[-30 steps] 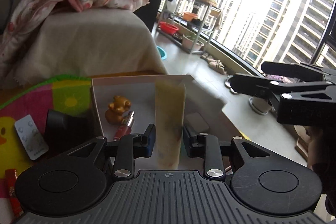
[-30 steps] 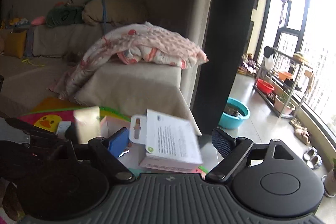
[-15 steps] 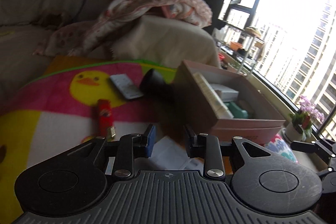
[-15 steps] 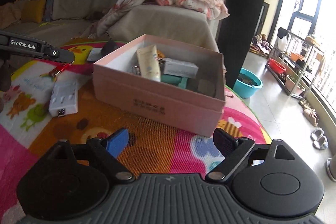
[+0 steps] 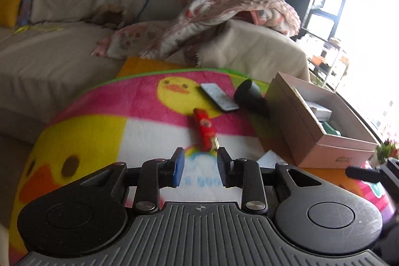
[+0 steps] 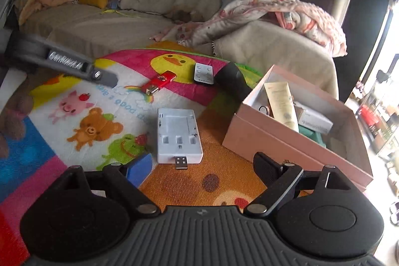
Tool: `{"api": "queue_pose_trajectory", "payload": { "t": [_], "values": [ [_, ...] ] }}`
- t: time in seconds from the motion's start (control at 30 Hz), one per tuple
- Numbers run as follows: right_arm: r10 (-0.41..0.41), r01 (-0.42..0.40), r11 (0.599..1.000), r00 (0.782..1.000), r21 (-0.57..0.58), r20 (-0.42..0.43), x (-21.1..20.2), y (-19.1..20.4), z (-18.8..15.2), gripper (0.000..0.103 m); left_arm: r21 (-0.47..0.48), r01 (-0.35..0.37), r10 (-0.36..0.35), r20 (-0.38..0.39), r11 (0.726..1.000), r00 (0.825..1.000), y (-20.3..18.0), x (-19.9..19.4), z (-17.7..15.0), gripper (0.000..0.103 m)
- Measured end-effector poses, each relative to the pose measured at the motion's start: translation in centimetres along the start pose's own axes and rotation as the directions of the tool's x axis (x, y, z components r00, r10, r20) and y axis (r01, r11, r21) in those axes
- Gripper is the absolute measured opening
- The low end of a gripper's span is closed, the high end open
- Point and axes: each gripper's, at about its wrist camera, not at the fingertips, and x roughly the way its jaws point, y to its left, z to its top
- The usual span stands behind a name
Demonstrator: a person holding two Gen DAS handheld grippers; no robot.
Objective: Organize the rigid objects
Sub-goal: 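Grasp the red lighter with the left tool while the right tool grasps the white remote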
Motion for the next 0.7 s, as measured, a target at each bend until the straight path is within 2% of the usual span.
{"api": "queue_pose_trajectory", "payload": {
  "t": [0.07,0.17,0.33,0.4,0.47,0.57,0.7],
  "values": [
    [0.025,-0.025,1.000,1.000,-0.007,-0.003,-0.2,0.5,-0.2,0.089,0.037,0.005,-0.005,-0.004,0.999,1.000,-0.7,1.7,1.3,0.031],
    [0.039,-0.039,0.999,0.999,-0.034,0.003,-1.1,1.1,-0.7,0.089,0.073,-0.028,0.031,-0.043,0.997,0.999,-1.5,5.3,2.9,0.031],
    [0.022,-0.021,0.998,0.999,-0.067,0.023,-2.4,1.1,-1.5,0.089,0.100,-0.082,0.093,-0.109,0.992,0.990,-2.3,9.6,3.1,0.031],
    [0.016,-0.014,0.998,1.000,-0.060,0.023,-2.5,0.6,-1.5,0.089,0.116,-0.092,0.103,-0.091,0.989,0.991,-2.5,9.7,2.8,0.032],
    [0.005,-0.004,0.999,1.000,-0.053,0.023,-2.4,0.0,-1.2,0.089,0.119,-0.095,0.104,-0.068,0.988,0.992,-2.5,9.4,2.3,0.027],
    [-0.014,0.015,0.999,1.000,-0.042,0.025,-2.1,-1.2,0.0,0.089,0.068,-0.068,0.070,-0.040,0.995,0.997,-1.9,8.6,1.5,0.026],
    [-0.014,0.016,0.998,0.999,-0.053,0.036,-1.2,-2.7,3.8,0.088,0.055,-0.050,0.050,-0.009,0.997,0.999,-1.5,8.2,0.9,0.026]
  ]
}}
